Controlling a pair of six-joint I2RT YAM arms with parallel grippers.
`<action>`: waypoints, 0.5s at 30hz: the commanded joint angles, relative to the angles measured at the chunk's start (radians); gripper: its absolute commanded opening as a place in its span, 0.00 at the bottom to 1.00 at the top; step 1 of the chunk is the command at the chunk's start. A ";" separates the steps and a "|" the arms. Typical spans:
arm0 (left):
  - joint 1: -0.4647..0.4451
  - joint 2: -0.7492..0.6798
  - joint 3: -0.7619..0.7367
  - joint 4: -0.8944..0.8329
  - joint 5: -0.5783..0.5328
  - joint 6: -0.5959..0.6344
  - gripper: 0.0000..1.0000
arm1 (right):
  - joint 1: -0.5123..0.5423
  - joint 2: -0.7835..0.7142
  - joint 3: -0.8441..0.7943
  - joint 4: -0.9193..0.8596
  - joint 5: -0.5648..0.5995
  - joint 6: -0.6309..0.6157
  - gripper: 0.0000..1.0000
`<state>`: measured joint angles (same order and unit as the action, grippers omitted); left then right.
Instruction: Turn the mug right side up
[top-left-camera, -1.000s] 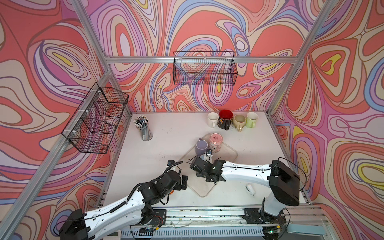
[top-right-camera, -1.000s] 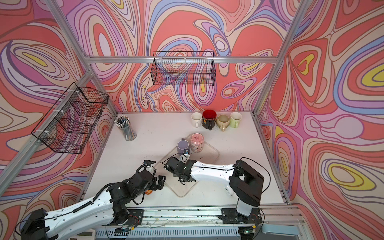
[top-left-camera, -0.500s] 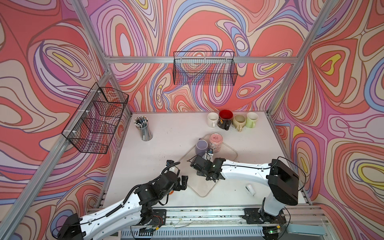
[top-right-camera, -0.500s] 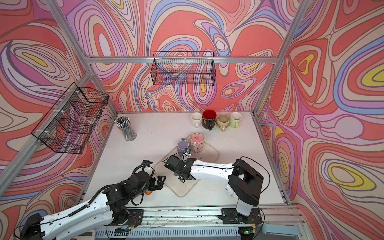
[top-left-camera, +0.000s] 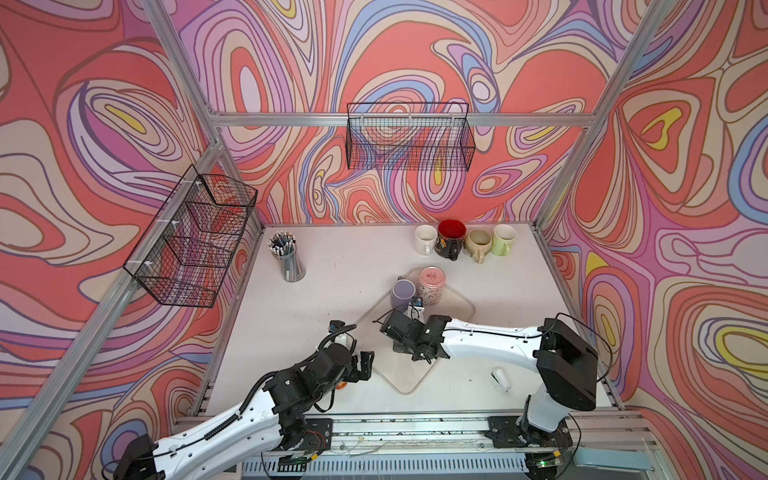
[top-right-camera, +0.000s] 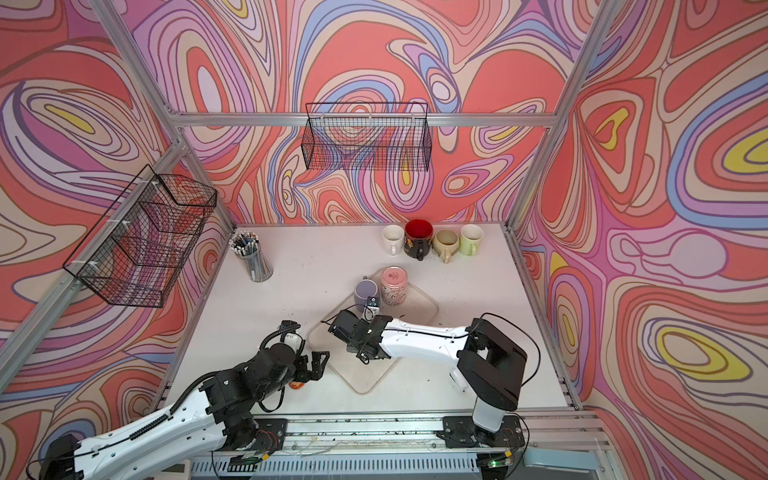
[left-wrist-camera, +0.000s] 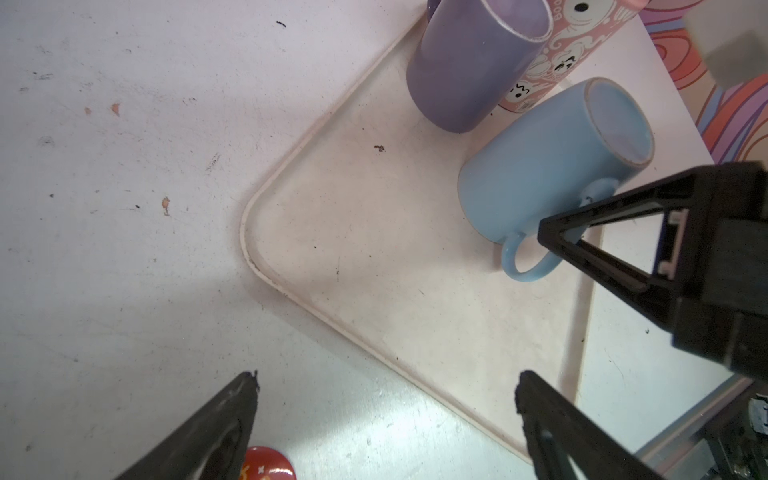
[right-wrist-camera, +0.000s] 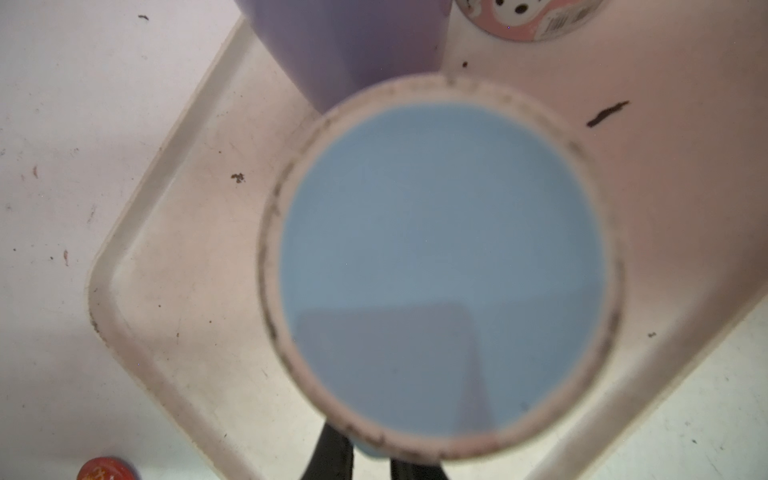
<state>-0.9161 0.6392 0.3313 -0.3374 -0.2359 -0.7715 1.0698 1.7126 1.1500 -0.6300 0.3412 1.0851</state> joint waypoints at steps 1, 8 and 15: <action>0.010 -0.001 0.029 -0.030 -0.025 -0.012 1.00 | -0.004 -0.063 -0.002 0.055 0.014 -0.067 0.00; 0.010 -0.001 0.037 -0.042 -0.058 -0.005 1.00 | -0.030 -0.072 -0.091 0.196 -0.064 -0.196 0.00; 0.011 -0.001 0.039 -0.033 -0.099 0.024 1.00 | -0.030 -0.038 -0.068 0.137 -0.087 -0.373 0.00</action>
<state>-0.9154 0.6392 0.3428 -0.3553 -0.2901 -0.7628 1.0412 1.6650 1.0668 -0.5037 0.2539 0.8242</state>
